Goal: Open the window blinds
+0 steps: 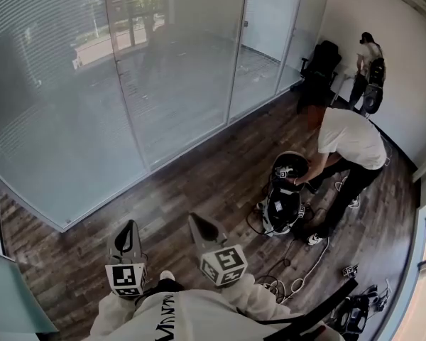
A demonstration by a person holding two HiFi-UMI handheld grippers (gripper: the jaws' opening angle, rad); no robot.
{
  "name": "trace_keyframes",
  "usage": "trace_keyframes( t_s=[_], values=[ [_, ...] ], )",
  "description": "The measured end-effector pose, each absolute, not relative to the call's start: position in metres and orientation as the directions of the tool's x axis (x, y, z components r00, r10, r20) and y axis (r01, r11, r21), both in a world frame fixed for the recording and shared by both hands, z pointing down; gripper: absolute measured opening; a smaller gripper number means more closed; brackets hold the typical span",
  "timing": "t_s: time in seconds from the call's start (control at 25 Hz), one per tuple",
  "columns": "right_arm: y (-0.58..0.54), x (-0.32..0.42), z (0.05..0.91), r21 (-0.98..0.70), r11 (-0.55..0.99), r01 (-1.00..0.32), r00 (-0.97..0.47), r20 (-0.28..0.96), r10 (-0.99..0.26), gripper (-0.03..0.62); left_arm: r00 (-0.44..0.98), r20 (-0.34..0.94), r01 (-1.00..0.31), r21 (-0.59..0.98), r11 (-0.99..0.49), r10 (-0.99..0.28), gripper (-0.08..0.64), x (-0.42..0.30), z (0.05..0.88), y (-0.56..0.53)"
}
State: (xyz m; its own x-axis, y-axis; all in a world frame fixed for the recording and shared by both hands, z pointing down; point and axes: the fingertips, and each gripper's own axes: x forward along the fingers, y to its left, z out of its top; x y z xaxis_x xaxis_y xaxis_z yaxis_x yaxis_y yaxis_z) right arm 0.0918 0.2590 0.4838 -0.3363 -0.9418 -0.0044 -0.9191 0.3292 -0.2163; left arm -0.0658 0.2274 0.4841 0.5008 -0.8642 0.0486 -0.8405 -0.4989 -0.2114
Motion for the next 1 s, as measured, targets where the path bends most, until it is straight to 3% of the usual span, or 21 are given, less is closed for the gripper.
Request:
trace_keyframes(
  t_s=[1.0],
  values=[
    [0.135, 0.092, 0.486, -0.158, 0.303, -0.94, -0.309, 0.016, -0.951, 0.002, 0.498, -0.013, -0.855, -0.175, -0.489, -0.867, 0.0, -0.074, 0.485, 0.092]
  ],
)
